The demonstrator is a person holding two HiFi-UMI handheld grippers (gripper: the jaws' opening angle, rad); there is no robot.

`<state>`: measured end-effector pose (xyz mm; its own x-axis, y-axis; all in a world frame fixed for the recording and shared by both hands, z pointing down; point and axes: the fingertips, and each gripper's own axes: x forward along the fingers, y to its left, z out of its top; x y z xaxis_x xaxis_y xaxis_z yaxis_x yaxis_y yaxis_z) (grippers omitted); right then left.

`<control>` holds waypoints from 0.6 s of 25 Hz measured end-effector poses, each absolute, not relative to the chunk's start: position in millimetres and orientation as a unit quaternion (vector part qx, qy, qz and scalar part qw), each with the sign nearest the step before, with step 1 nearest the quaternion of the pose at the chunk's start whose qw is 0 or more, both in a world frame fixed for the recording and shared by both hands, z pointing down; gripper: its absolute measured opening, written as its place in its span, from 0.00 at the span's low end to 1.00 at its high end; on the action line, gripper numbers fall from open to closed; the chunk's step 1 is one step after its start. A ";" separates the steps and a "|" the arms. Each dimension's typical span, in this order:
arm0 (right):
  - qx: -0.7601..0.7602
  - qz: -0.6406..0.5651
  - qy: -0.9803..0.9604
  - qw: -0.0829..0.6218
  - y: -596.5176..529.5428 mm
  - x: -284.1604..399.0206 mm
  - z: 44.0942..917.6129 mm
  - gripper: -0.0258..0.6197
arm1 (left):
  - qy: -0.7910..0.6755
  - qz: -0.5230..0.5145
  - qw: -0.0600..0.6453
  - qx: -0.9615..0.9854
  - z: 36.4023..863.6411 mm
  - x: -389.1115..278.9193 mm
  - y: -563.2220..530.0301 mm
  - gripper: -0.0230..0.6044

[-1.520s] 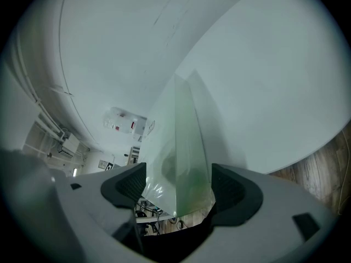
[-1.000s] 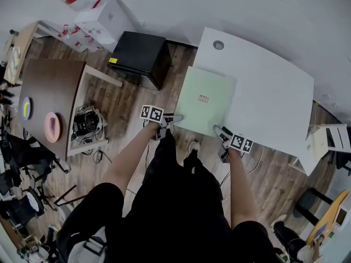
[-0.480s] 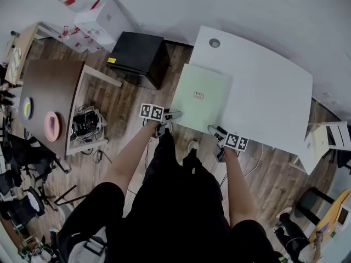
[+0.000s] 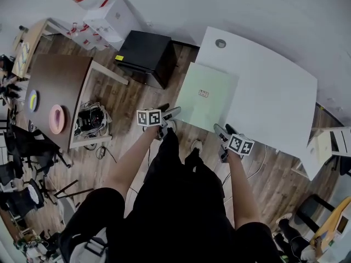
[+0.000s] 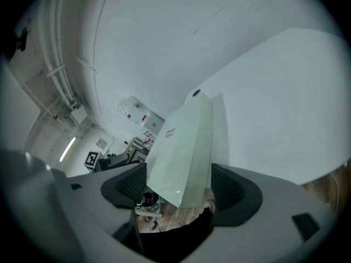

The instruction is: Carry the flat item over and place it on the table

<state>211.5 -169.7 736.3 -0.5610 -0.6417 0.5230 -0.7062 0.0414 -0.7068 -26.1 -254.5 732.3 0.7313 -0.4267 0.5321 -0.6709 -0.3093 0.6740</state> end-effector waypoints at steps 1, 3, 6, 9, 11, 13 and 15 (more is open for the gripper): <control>0.465 0.489 -0.737 0.041 -172.0 207.4 726.1 0.59 | -0.341 0.117 0.465 0.809 719.6 -21.1 -249.7 0.66; 0.462 0.450 -0.763 0.047 -176.6 198.9 698.6 0.59 | -0.331 0.091 0.439 0.830 689.4 -8.4 -237.6 0.65; 0.464 0.414 -0.783 0.015 -181.0 188.0 652.2 0.59 | -0.337 0.058 0.380 0.859 642.5 2.5 -217.3 0.41; 0.469 0.384 -0.795 -0.018 -179.8 175.7 611.0 0.59 | -0.366 0.045 0.299 0.880 599.2 2.3 -200.2 0.10; 0.470 0.364 -0.804 -0.024 -172.1 165.5 589.4 0.59 | -0.359 0.033 0.278 0.890 577.9 7.5 -183.1 0.06; 0.470 0.336 -0.816 -0.018 -160.5 152.9 570.6 0.59 | -0.340 0.013 0.275 0.899 559.4 14.9 -163.4 0.06; 0.472 0.309 -0.826 -0.012 -146.1 137.4 554.5 0.59 | -0.338 0.002 0.263 0.904 543.3 16.2 -144.7 0.06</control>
